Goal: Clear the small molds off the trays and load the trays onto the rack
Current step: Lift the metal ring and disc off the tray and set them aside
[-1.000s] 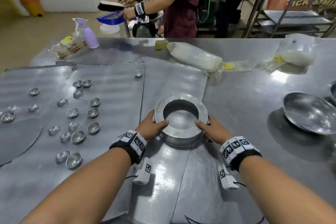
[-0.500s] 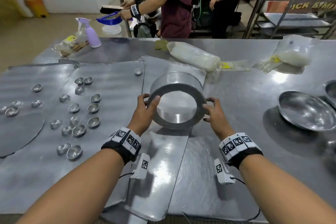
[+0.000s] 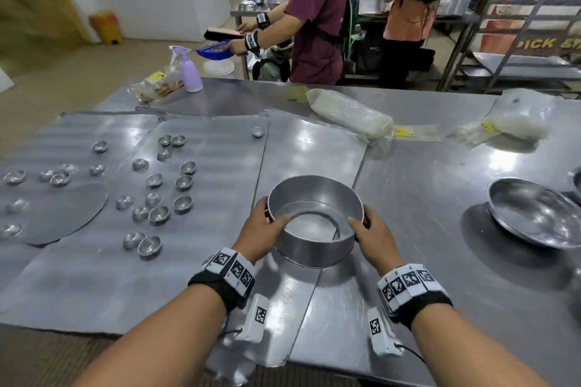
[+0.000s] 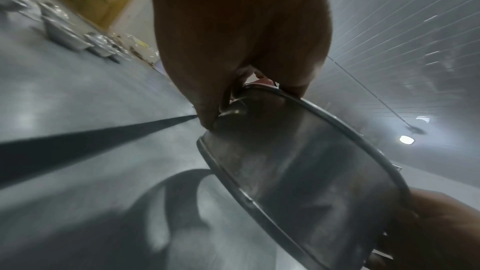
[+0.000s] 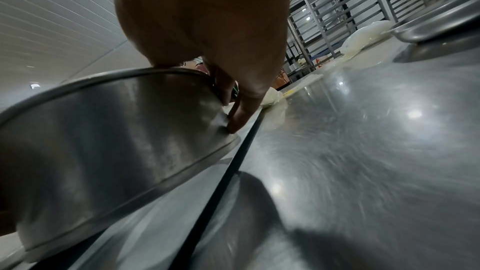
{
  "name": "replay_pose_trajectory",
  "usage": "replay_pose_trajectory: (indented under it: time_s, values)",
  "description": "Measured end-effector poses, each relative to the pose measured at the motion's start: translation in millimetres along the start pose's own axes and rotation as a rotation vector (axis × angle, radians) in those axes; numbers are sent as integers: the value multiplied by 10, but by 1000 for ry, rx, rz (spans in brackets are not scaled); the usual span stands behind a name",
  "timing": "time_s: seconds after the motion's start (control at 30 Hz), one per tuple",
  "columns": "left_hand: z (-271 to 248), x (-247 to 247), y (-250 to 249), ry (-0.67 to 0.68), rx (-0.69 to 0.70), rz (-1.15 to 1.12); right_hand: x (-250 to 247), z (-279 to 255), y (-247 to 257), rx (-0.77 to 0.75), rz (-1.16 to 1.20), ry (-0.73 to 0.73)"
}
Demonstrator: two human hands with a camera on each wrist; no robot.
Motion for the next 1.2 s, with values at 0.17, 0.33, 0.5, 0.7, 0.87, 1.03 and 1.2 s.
replay_pose_trajectory:
  time_s: [0.17, 0.33, 0.5, 0.7, 0.87, 1.03, 1.2]
  values:
    - [-81, -49, 181, 57, -43, 35, 33, -98, -86, 30, 50, 67]
    - [-137, -112, 288, 98, -53, 46, 58, -149, -219, 59, 65, 148]
    - [-167, -97, 332, 131, -73, 70, 60, -218, -288, 76, 45, 189]
    - [-209, -76, 367, 50, -155, 39, 67, -181, -361, 58, -55, 182]
    - [-233, -148, 394, -46, -176, 89, 96, -178, -285, 51, -208, 93]
    - [-163, -554, 294, -141, -112, 148, 290, -101, 327, -130, -371, -86]
    - [-111, -1430, 202, -254, -97, 244, 944, 77, 1155, -284, -509, -66]
Point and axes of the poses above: each hand's wrist, its own z-axis towards the middle knuckle, its own x-axis out of the palm, y = z × x, the point moved 3 cm from there along z, towards the middle knuckle, and after that the axes turned 5 degrees about -z, right-handed, at the moved point
